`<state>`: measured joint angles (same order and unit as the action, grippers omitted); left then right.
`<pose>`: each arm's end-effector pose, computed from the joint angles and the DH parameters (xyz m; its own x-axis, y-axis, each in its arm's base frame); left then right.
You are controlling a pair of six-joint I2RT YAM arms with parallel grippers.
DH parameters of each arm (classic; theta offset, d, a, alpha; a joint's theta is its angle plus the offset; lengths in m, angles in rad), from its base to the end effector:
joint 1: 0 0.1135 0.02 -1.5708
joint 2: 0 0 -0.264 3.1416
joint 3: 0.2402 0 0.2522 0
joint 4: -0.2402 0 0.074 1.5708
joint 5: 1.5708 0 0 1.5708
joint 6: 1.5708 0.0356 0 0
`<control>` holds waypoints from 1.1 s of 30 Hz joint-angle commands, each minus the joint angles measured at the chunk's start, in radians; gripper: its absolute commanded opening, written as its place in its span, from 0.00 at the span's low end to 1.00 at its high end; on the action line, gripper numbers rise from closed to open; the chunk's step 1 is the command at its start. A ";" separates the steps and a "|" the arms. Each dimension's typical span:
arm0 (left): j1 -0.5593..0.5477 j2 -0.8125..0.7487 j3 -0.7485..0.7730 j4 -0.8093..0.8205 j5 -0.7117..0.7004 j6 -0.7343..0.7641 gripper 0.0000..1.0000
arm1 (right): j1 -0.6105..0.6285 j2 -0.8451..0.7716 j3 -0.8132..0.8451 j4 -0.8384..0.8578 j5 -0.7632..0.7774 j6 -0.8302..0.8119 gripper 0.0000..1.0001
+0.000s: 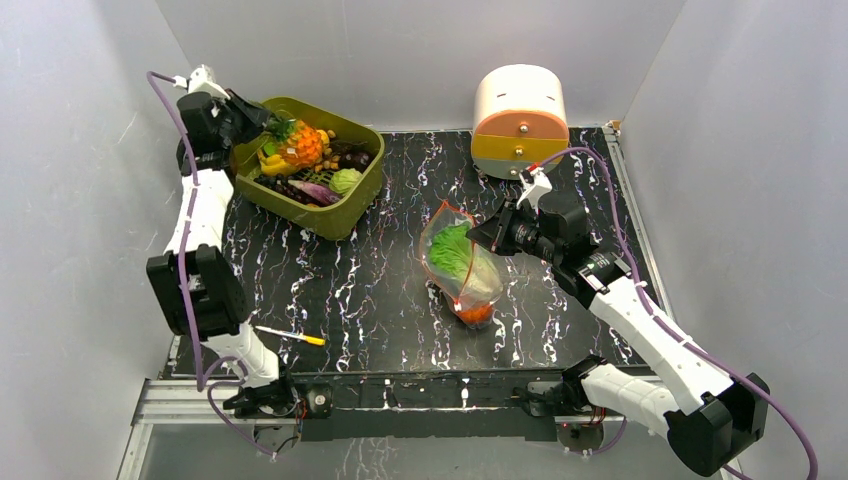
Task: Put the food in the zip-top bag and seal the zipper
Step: Pick up the fake fruit from the bin, then place the fake fruit in the zipper food storage bag.
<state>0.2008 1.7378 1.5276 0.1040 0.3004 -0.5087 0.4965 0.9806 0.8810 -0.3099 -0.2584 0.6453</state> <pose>0.4170 0.0741 0.3699 -0.1384 -0.5029 -0.8532 0.0348 0.8585 -0.5117 0.1911 0.1139 0.3250 -0.6806 0.2926 -0.6717 -0.3220 0.7040 0.6330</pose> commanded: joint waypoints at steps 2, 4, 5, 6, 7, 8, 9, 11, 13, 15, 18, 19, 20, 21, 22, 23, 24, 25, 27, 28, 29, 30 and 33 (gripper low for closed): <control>0.005 -0.152 -0.029 -0.039 0.048 0.049 0.00 | 0.006 -0.007 0.046 0.084 -0.054 0.042 0.00; 0.005 -0.215 -0.045 -0.086 0.098 0.057 0.00 | 0.016 -0.011 0.029 0.106 -0.066 0.057 0.00; 0.005 -0.242 -0.061 -0.102 0.132 0.050 0.00 | 0.020 -0.009 0.034 0.107 -0.065 0.057 0.00; 0.004 -0.283 -0.086 -0.111 0.180 0.032 0.00 | 0.024 -0.005 0.039 0.107 -0.064 0.059 0.00; 0.003 -0.326 -0.136 -0.100 0.241 -0.013 0.00 | 0.031 0.003 0.045 0.114 -0.062 0.060 0.00; 0.004 -0.361 -0.175 -0.092 0.311 -0.056 0.00 | 0.039 0.015 0.052 0.122 -0.058 0.065 0.00; 0.000 -0.396 -0.207 -0.087 0.372 -0.091 0.00 | 0.049 0.036 0.065 0.131 -0.052 0.076 0.00; -0.026 -0.458 -0.302 -0.044 0.463 -0.168 0.00 | 0.062 0.081 0.088 0.156 -0.036 0.112 0.00; -0.056 -0.518 -0.347 -0.058 0.485 -0.167 0.00 | 0.075 0.128 0.116 0.197 -0.024 0.146 0.00; -0.082 -0.540 -0.357 -0.064 0.509 -0.182 0.00 | 0.077 0.149 0.127 0.221 -0.006 0.167 0.00; -0.158 -0.534 -0.363 -0.037 0.546 -0.220 0.00 | 0.077 0.172 0.138 0.251 0.014 0.198 0.00; -0.181 -0.532 -0.365 -0.032 0.556 -0.227 0.00 | 0.080 0.178 0.141 0.258 0.024 0.200 0.00; -0.200 -0.535 -0.365 -0.031 0.558 -0.233 0.00 | 0.080 0.183 0.144 0.262 0.034 0.200 0.00; -0.216 -0.540 -0.370 -0.028 0.558 -0.242 0.00 | 0.080 0.188 0.148 0.264 0.045 0.200 0.00; -0.233 -0.549 -0.379 -0.015 0.558 -0.256 0.00 | 0.080 0.191 0.151 0.266 0.055 0.201 0.00; -0.242 -0.556 -0.389 0.004 0.564 -0.275 0.00 | 0.080 0.195 0.154 0.270 0.062 0.218 0.00; -0.250 -0.562 -0.397 0.021 0.570 -0.293 0.00 | 0.080 0.198 0.157 0.275 0.067 0.224 0.00; -0.259 -0.566 -0.408 0.041 0.575 -0.309 0.00 | 0.081 0.201 0.158 0.279 0.069 0.227 0.00; -0.279 -0.578 -0.440 0.079 0.575 -0.343 0.00 | 0.083 0.208 0.160 0.285 0.068 0.232 0.00; -0.286 -0.582 -0.457 0.104 0.575 -0.356 0.00 | 0.083 0.208 0.161 0.287 0.068 0.234 0.00; -0.292 -0.584 -0.472 0.126 0.569 -0.371 0.00 | 0.084 0.209 0.158 0.288 0.068 0.236 0.00; -0.299 -0.586 -0.491 0.160 0.563 -0.387 0.00 | 0.086 0.209 0.157 0.291 0.068 0.237 0.00; -0.327 -0.578 -0.574 0.322 0.530 -0.450 0.00 | 0.092 0.206 0.148 0.298 0.068 0.241 0.00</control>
<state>-0.0959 1.1824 1.0306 0.2085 0.8368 -0.8478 0.5762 1.1927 0.9783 -0.1219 -0.2050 0.8677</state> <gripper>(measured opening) 0.075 0.010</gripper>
